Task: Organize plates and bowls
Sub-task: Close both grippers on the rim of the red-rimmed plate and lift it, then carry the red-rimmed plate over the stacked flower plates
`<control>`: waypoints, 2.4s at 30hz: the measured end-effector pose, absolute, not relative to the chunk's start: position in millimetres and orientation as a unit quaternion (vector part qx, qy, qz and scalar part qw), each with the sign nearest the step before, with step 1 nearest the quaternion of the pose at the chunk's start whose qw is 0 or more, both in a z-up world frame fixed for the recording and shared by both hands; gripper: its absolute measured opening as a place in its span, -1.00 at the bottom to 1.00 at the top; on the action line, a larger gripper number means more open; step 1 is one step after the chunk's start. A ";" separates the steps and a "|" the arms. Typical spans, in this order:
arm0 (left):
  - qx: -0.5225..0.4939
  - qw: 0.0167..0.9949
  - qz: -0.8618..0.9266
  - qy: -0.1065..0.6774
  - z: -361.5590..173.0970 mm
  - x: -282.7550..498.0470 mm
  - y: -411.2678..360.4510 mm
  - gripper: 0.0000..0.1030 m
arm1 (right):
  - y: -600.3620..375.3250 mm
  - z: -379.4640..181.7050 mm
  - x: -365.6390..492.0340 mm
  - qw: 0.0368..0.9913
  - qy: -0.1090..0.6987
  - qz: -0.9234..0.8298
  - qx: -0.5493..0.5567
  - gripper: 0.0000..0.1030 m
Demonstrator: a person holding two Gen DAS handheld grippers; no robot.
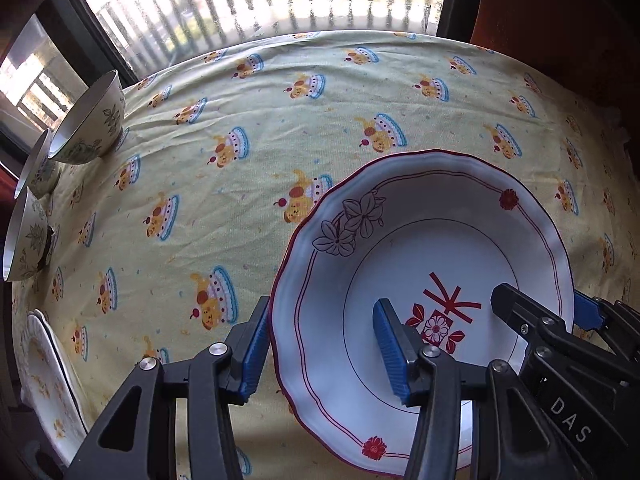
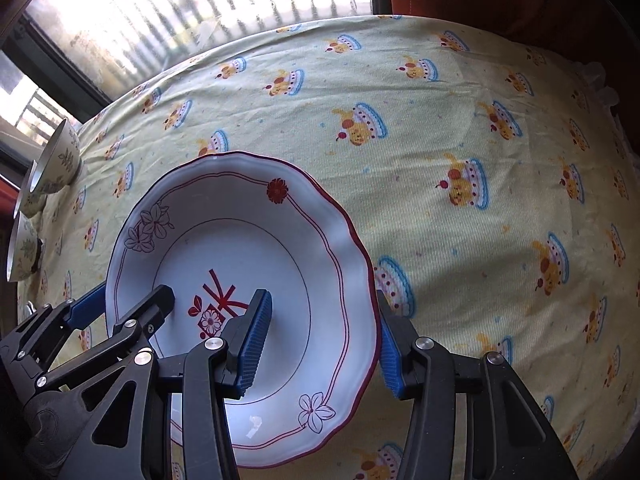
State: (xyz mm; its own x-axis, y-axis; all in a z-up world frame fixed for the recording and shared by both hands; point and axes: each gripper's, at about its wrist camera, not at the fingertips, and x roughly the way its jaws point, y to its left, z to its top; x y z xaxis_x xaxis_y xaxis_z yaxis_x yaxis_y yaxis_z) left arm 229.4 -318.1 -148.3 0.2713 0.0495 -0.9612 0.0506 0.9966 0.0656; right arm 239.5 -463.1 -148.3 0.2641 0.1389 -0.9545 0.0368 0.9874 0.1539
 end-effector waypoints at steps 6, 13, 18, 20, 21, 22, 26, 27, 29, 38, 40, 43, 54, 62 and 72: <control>0.032 0.801 -0.003 0.598 -148.6 222.2 -315.8 0.01 | -460.0 -152.0 227.3 0.789 0.611 0.029 0.062 0.02; 0.015 0.802 -0.003 0.597 -149.7 223.6 -311.1 0.05 | -459.0 -147.1 233.8 0.801 0.597 0.005 0.041 -0.15; 0.017 0.808 -0.001 0.589 -139.1 216.6 -304.5 0.04 | -450.8 -141.5 226.2 0.799 0.600 -0.008 0.035 -0.15; 0.016 0.812 -0.002 0.584 -132.5 212.5 -299.2 0.04 | -446.4 -137.1 220.5 0.801 0.597 -0.008 0.034 -0.15; 0.012 0.813 -0.003 0.582 -129.6 210.5 -295.1 0.04 | -443.8 -135.5 218.0 0.802 0.596 -0.007 0.036 -0.15; 0.011 0.814 -0.004 0.581 -126.9 208.5 -291.4 0.04 | -441.1 -133.4 215.2 0.802 0.596 -0.007 0.037 -0.15; 0.012 0.821 -0.012 0.570 -115.2 195.9 -276.0 0.04 | -428.3 -123.3 203.4 0.806 0.590 -0.011 0.040 -0.15; 0.011 0.822 -0.014 0.569 -112.8 191.9 -270.7 0.04 | -424.6 -120.0 200.0 0.808 0.587 -0.013 0.041 -0.15; 0.009 0.822 -0.019 0.569 -109.0 185.1 -260.0 0.04 | -414.7 -113.4 192.8 0.813 0.581 -0.018 0.038 -0.15; -0.001 0.829 -0.030 0.559 -85.9 161.6 -204.3 0.04 | -360.5 -88.5 162.9 0.819 0.571 -0.035 0.041 -0.15; -0.004 0.830 -0.030 0.557 -81.9 158.5 -190.8 0.04 | -348.2 -85.8 158.0 0.819 0.571 -0.032 0.045 -0.15; -0.006 0.834 -0.030 0.552 -76.2 152.6 -170.8 0.04 | -327.4 -81.8 150.3 0.819 0.572 -0.030 0.045 -0.15; -0.017 0.839 -0.031 0.543 -68.8 131.3 -102.3 0.04 | -255.6 -73.4 129.5 0.824 0.564 -0.028 0.040 -0.15; -0.023 0.838 -0.018 0.545 -76.5 113.4 -49.4 0.04 | -200.7 -76.2 115.5 0.827 0.562 -0.018 0.031 -0.15; -0.039 0.824 0.008 0.565 -97.3 98.5 7.7 0.04 | -136.0 -92.2 104.5 0.820 0.572 0.005 0.012 -0.15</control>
State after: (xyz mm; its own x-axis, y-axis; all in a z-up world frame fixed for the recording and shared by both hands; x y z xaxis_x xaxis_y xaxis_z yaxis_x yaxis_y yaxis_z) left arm 98.5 7.7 -97.3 0.3605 -0.0306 -0.9323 -0.0574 0.9968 -0.0549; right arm 104.5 -136.0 -92.2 0.3454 0.0218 -0.9382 0.0062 0.9997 0.0255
